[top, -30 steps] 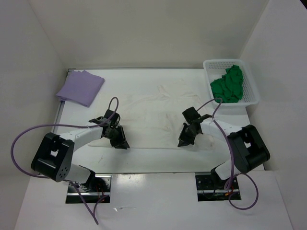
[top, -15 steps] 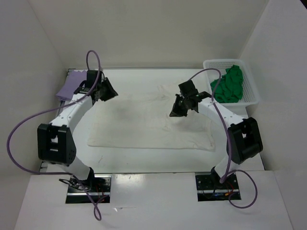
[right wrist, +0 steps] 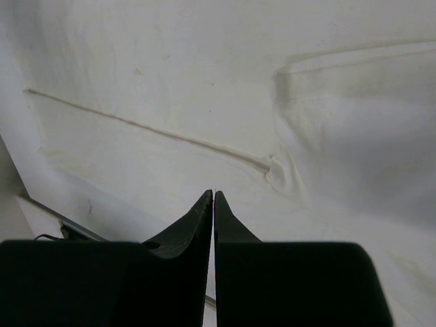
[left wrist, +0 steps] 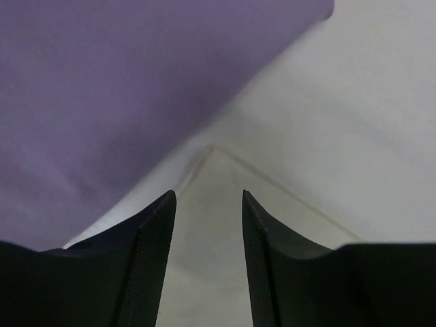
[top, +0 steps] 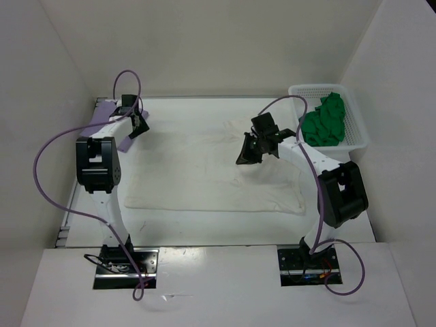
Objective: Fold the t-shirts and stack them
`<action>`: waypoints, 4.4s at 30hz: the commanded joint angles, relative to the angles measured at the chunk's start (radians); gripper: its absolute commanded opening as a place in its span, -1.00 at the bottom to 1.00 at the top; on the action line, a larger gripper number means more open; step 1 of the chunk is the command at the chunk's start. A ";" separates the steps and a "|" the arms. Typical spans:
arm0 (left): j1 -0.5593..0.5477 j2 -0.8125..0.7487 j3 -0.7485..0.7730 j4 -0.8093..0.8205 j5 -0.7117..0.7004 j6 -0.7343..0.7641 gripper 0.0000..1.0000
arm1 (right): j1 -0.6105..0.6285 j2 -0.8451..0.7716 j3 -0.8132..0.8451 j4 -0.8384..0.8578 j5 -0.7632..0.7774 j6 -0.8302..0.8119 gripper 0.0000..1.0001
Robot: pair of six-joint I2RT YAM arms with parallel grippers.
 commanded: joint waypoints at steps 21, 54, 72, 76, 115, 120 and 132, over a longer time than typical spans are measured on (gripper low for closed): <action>-0.008 0.167 0.173 0.009 0.001 0.047 -0.54 | -0.018 0.059 0.103 0.029 0.007 -0.053 -0.45; -0.008 -0.039 -0.037 0.123 0.102 0.023 -1.00 | -0.191 1.142 1.571 -0.238 0.627 -0.211 0.12; -0.008 -0.001 -0.008 0.123 0.111 0.014 -1.00 | -0.211 1.202 1.562 -0.220 0.530 -0.211 -0.19; -0.008 -0.001 -0.008 0.123 0.111 0.023 -1.00 | -0.211 1.202 1.571 -0.209 0.519 -0.202 -0.41; 0.107 -0.499 -0.434 0.068 0.272 -0.006 -1.00 | -0.343 -0.010 0.208 -0.172 0.176 -0.153 -1.00; 0.128 -0.553 -0.509 0.057 0.294 -0.042 -1.00 | -0.343 -0.156 0.019 -0.219 0.166 -0.142 -1.00; 0.189 -0.648 -0.599 0.068 0.372 -0.082 -1.00 | -0.343 -0.381 -0.075 -0.436 0.166 -0.120 -1.00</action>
